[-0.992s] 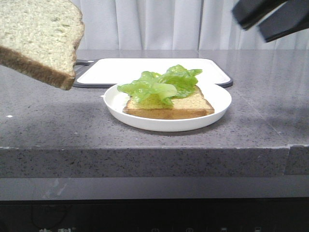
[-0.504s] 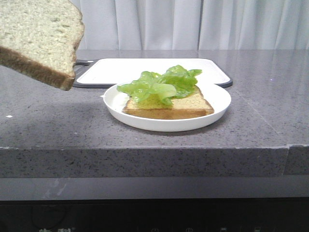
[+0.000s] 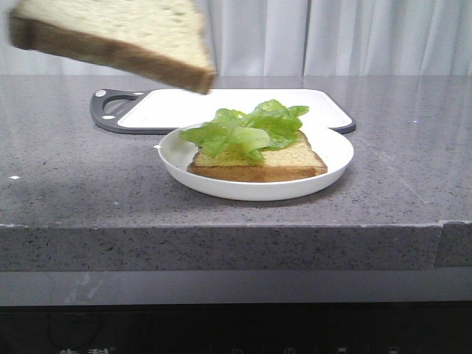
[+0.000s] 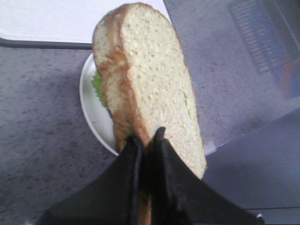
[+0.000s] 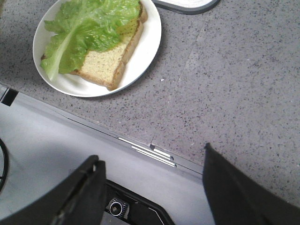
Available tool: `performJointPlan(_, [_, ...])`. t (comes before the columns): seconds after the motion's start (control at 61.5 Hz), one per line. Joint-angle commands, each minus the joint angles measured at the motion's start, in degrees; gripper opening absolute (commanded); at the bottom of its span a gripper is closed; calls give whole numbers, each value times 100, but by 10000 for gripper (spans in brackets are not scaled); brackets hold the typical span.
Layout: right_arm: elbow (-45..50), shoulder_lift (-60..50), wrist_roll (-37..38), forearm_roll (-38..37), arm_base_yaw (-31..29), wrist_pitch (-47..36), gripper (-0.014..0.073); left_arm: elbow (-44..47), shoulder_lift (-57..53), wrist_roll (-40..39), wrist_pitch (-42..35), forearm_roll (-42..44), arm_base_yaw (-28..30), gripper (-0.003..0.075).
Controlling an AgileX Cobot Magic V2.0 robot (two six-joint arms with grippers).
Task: Left arm grabs bread, right arm adds lettuce
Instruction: 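Carry the held bread slice with the left gripper over the lettuce and lower it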
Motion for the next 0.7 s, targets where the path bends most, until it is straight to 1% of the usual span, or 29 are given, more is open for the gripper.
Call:
performJointPlan(0.0, [-139,-26,8,69,-38,-301,470,-195,282,822,-186,-1308,13,-20])
performJointPlan(0.163, [-139,-26,8,69,-38,-301,470,-205,1053,2188,196,-2873,13,-20])
performJointPlan(0.293, [-139,-26,8,69,-38,-301,470,-205,1584,2925,506,-3626,13,-20])
performJointPlan(0.439, [-139,-26,8,69,-38,-301,470,-219,2138,3261,820,-3949,13,-20])
performJointPlan(0.504, [-139,-26,8,69,-38,-301,470,-283,2357,3374,906,-3965,13,-20])
performJointPlan(0.683, [-139,-26,8,69,-38,-301,470,-572,2786,3396,1128,-3965,13,-20])
